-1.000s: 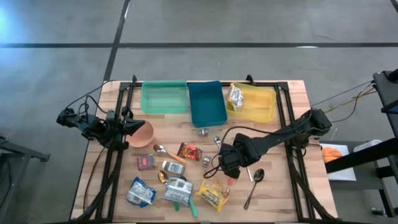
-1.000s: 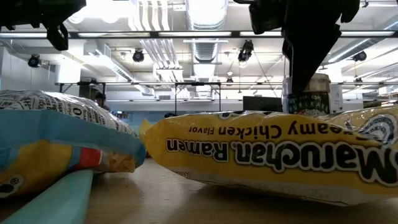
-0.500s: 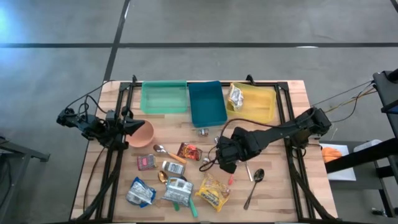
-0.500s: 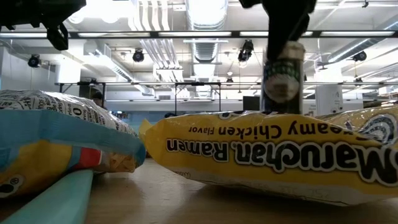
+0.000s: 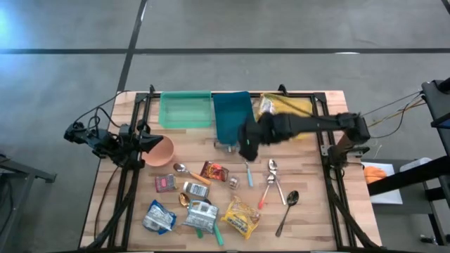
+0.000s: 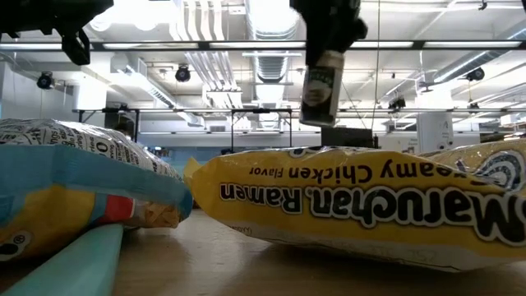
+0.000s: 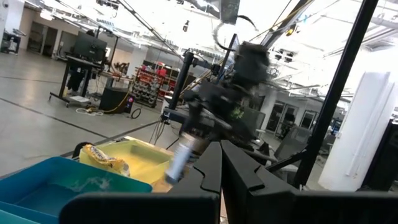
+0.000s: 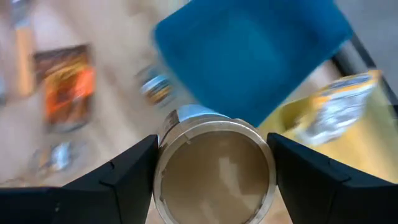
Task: Pick & Place Food Item
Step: Put the gold seasoning bottle into the blue bin
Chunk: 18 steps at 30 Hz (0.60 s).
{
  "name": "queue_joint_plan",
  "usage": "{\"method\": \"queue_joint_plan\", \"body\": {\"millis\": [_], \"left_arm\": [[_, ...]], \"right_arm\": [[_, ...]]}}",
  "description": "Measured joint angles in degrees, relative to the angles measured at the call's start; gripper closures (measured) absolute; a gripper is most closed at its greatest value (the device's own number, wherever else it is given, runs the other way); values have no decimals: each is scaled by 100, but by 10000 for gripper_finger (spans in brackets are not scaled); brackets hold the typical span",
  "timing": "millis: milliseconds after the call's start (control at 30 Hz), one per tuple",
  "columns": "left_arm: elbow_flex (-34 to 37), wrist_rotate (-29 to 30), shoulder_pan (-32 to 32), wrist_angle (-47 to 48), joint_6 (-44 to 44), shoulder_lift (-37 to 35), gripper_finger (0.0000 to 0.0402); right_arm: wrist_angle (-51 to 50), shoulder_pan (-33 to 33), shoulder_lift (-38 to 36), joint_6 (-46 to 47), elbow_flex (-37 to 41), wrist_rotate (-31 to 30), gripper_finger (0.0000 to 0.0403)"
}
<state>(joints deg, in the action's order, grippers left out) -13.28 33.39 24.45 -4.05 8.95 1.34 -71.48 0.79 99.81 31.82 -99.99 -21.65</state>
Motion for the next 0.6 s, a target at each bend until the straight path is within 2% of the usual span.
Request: {"method": "queue_joint_plan", "body": {"millis": [100, 300, 600], "left_arm": [[0, 0, 1, 0, -2, 0, 399], [-19, -144, 2, 4, 0, 0, 399], [-130, -252, 1, 156, 140, 4, 399]], "right_arm": [[138, -533, 0, -303, -26, 90, 133], [670, -1394, 91, -762, -26, 678, 133], [898, -1981, 665, -1188, -24, 1296, 133]]}}
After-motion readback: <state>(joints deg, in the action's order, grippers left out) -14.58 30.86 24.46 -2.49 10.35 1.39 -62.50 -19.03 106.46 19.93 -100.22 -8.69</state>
